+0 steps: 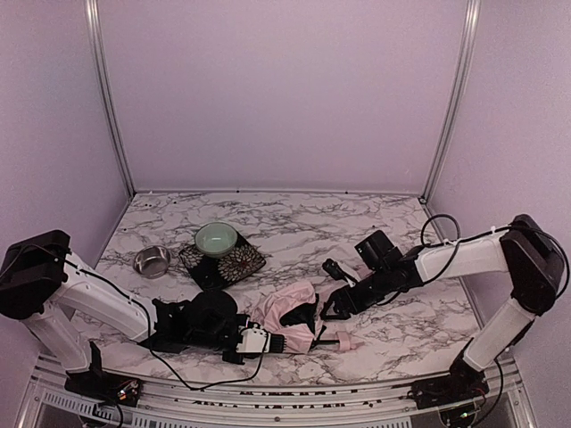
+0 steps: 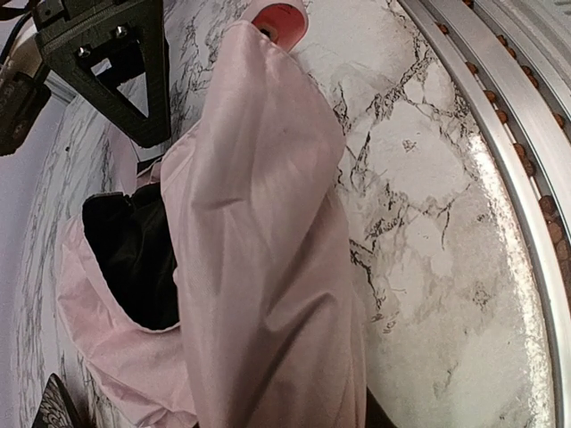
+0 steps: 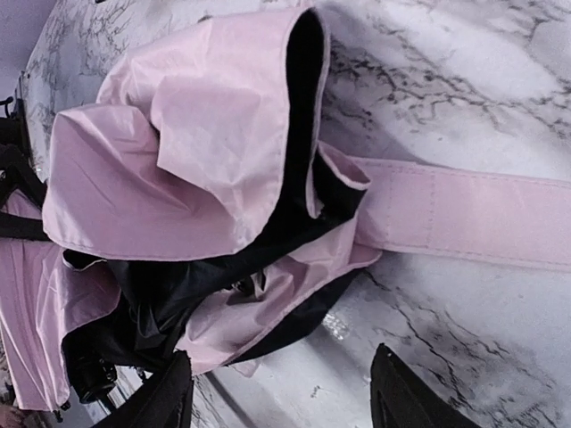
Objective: Put away the umbrella
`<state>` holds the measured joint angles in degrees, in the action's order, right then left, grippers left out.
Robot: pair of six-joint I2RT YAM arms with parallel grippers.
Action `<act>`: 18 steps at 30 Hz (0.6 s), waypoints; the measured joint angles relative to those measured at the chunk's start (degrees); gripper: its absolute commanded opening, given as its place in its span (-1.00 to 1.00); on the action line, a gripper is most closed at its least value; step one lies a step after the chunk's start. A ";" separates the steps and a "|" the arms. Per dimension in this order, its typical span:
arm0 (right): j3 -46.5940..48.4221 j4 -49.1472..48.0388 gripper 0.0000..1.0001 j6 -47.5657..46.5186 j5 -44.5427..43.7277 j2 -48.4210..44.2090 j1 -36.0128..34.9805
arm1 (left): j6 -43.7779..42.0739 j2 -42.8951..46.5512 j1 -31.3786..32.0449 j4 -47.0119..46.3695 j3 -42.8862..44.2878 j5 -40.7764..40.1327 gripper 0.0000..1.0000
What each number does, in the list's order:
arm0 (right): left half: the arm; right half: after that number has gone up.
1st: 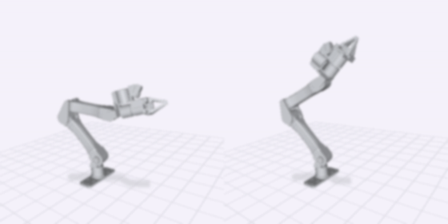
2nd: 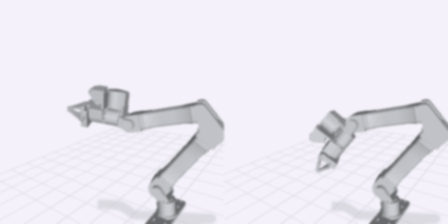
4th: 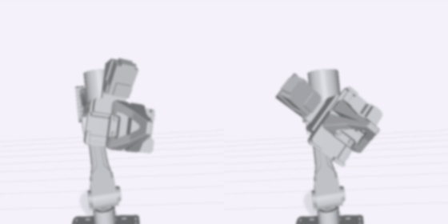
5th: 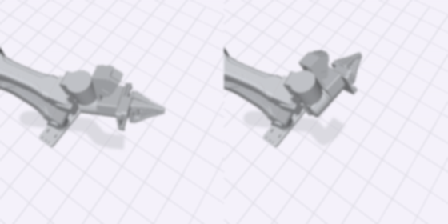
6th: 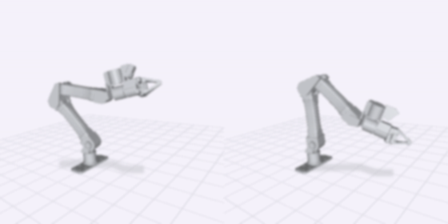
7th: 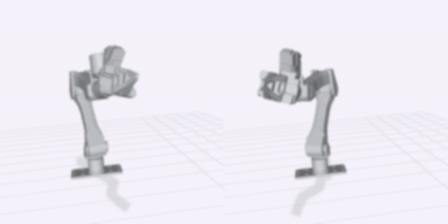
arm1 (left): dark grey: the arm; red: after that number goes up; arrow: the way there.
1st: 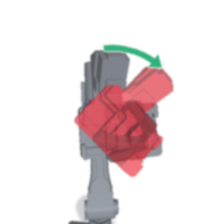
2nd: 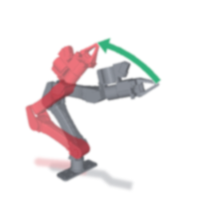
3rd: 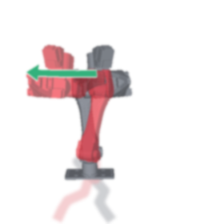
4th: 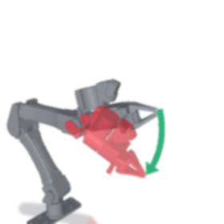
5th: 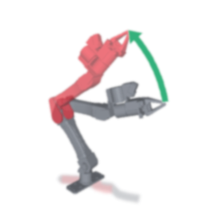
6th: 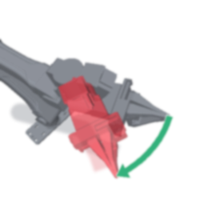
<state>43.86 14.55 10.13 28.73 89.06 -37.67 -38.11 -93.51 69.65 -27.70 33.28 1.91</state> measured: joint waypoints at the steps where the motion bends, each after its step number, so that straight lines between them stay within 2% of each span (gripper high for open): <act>1: -0.22 -0.98 0.14 1.03 1.07 1.33 -0.07 | 0.02 0.00 0.00 0.02 0.00 0.00 -0.74; 6: -0.31 -8.35 -0.45 5.88 7.54 7.50 -0.66 | 0.22 0.00 0.04 0.11 0.07 -0.02 -0.91; 9: -0.24 -12.31 -0.98 7.87 12.15 10.75 -1.38 | 0.33 0.00 0.04 0.17 0.11 0.00 -1.00; 13: 1.44 -13.86 -1.00 9.38 15.65 14.21 -2.21 | 0.90 0.35 0.22 0.85 0.13 0.59 -1.00; 18: 8.00 -14.05 -1.00 9.42 16.44 18.71 -2.19 | 2.21 1.46 0.20 3.72 1.18 2.25 -1.00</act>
<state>51.86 0.49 19.55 45.17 107.77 -39.86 -35.90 -92.05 69.84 -23.99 34.46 4.16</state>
